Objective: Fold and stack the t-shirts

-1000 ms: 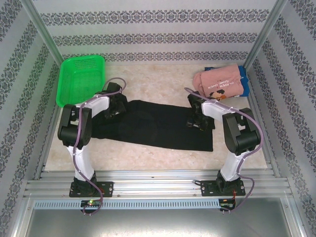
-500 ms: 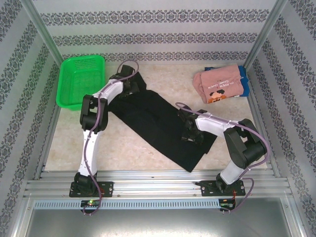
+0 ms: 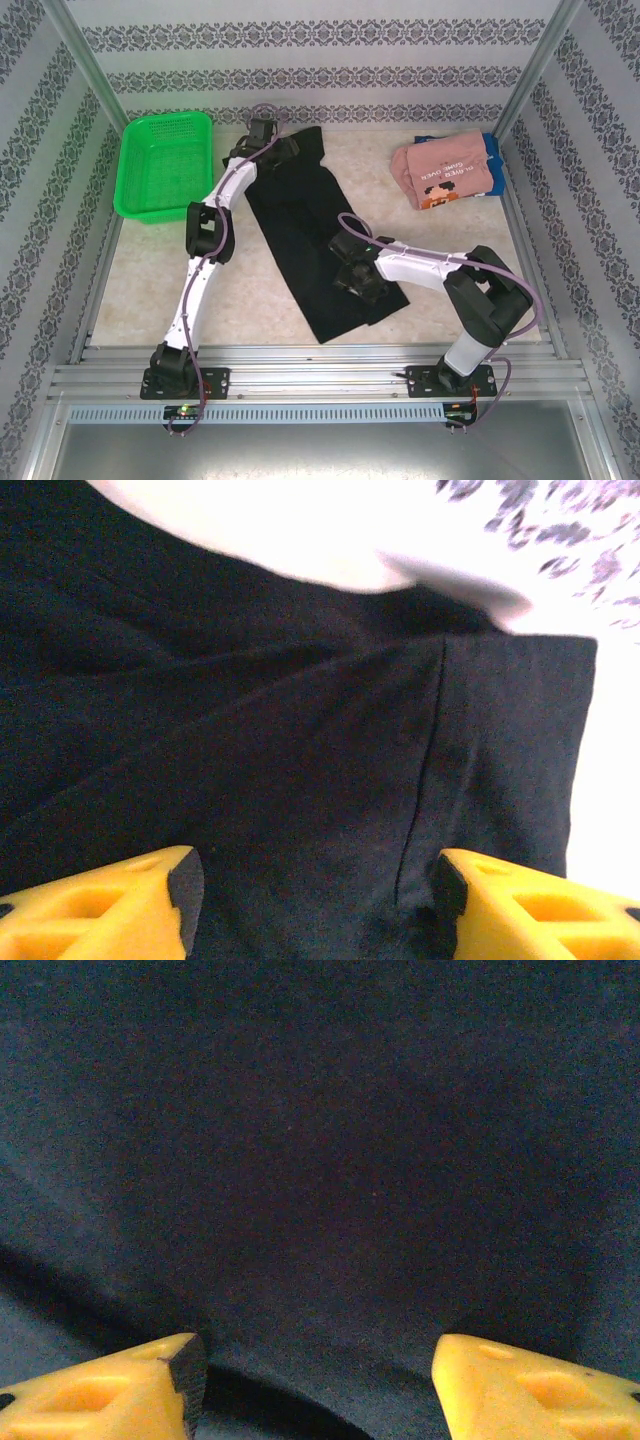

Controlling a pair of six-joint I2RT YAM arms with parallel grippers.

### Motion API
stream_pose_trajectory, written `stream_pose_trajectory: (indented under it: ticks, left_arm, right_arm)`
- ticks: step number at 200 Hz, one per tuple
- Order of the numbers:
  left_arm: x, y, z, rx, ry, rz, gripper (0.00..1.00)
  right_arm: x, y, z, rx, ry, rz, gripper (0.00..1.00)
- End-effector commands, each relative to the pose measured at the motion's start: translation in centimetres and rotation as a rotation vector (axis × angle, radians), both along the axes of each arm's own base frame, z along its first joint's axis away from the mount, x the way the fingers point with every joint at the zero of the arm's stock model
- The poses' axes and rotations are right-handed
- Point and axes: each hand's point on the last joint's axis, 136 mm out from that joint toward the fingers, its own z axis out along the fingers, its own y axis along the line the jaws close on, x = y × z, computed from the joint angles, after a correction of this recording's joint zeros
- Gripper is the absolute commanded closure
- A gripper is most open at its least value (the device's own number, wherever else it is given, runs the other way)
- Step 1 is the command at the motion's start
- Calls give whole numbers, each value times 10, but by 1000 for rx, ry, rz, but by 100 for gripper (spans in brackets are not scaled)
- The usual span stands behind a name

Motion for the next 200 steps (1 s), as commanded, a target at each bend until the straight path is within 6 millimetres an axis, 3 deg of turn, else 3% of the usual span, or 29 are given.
stream_pose_trajectory:
  ticks: [1, 21, 36, 62, 95, 100, 128, 143, 155, 168, 182, 200]
  left_arm:
    - [-3, -9, -70, -163, 98, 16, 35]
    - [10, -20, -50, -285, 37, 2, 31]
    - [18, -26, -14, -327, -39, -27, 28]
    - [27, -11, 49, -371, -129, -20, 24]
    - [11, -3, 136, -424, -175, -94, 18]
    - [6, -3, 152, -424, -186, -113, 9]
    - [-41, 4, 231, -317, -211, -187, 2]
    - [-72, 13, 264, -261, -220, -201, 1]
    - [-101, 17, 275, -231, -204, -215, 0]
    - [-136, 20, 275, -199, -164, -222, 0]
    - [-180, 30, 261, -164, -98, -194, 0]
    - [-238, 35, 224, -173, -17, -182, 0]
  right_arm:
    - [-21, 32, -22, 111, 84, -126, 35]
    - [-23, 50, -11, 161, 57, -142, 35]
    - [-24, 61, 1, 193, 35, -128, 34]
    - [-24, 69, 30, 227, -25, -84, 33]
    - [-25, 54, 73, 206, -135, 26, 27]
    - [-24, 49, 81, 200, -165, 43, 25]
    - [-27, 12, 115, 163, -278, 124, 19]
    - [-35, -15, 119, 130, -291, 146, 17]
    - [-42, -31, 120, 138, -294, 158, 16]
    - [-50, -45, 115, 145, -289, 170, 16]
    - [-59, -55, 109, 167, -286, 181, 16]
    - [-63, -64, 103, 189, -278, 192, 16]
